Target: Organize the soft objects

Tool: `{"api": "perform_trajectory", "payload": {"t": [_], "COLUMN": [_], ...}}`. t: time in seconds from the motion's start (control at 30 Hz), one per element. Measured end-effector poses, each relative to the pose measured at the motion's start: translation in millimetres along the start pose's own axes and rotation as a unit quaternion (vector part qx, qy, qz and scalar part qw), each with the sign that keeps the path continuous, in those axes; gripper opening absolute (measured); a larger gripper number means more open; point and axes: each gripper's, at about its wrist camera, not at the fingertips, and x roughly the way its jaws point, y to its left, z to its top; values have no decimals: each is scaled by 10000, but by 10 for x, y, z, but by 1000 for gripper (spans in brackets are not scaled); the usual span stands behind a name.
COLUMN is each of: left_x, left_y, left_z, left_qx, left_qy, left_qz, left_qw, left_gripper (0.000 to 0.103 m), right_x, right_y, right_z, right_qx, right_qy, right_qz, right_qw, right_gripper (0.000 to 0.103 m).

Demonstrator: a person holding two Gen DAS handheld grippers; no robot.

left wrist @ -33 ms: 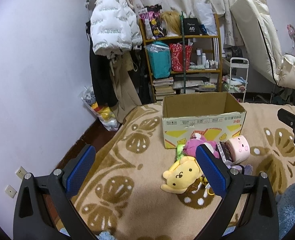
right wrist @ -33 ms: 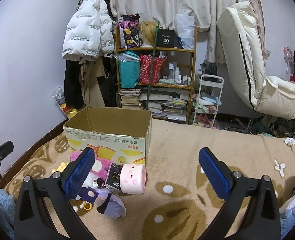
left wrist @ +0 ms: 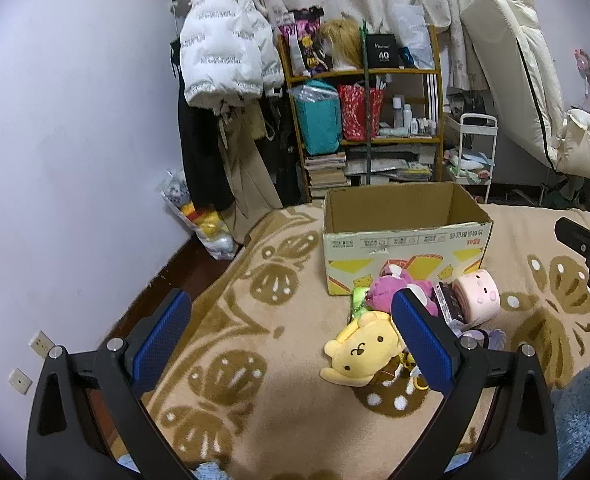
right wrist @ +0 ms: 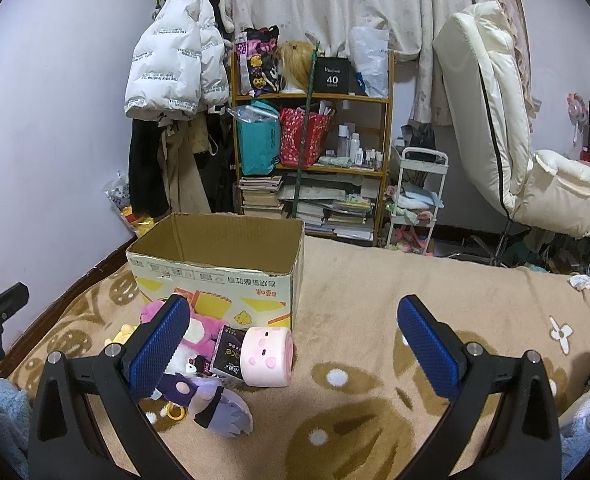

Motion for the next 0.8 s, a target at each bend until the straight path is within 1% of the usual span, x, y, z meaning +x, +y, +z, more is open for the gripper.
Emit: {"api": "perform_trajectory", "payload": {"t": [0.17,0.3,0.47,0.63,0.73,0.8], "left_x": [104,280,502,704,866,936], "left_y": [-6,-34,-54,-86,-81,-97], "left_z": [11,53,125,141,141,125], "left_qx": [25,-7,-86,-120,-155,-116], "left_qy": [171,325,547,756,979,1052], "left_qz": [-63,-164,-300,-346,-511,-553], "left_qw": [9998,9993,9980,9965,9938,9928], "left_gripper": [99,99,99,99,99,99], "right_x": [132,249,400,566,670,729], "right_y": [29,60,89,140,182,204], "right_z": [1,-10,-30,-72,-108,-132], "right_qx": [2,-26,43,48,-13,-26], "right_qy": [176,336,590,889,1075,1195], "right_qz": [40,52,190,352,418,481], "right_qw": [9998,9994,9981,9954,9933,9917], "right_gripper": [103,103,103,103,103,103]}}
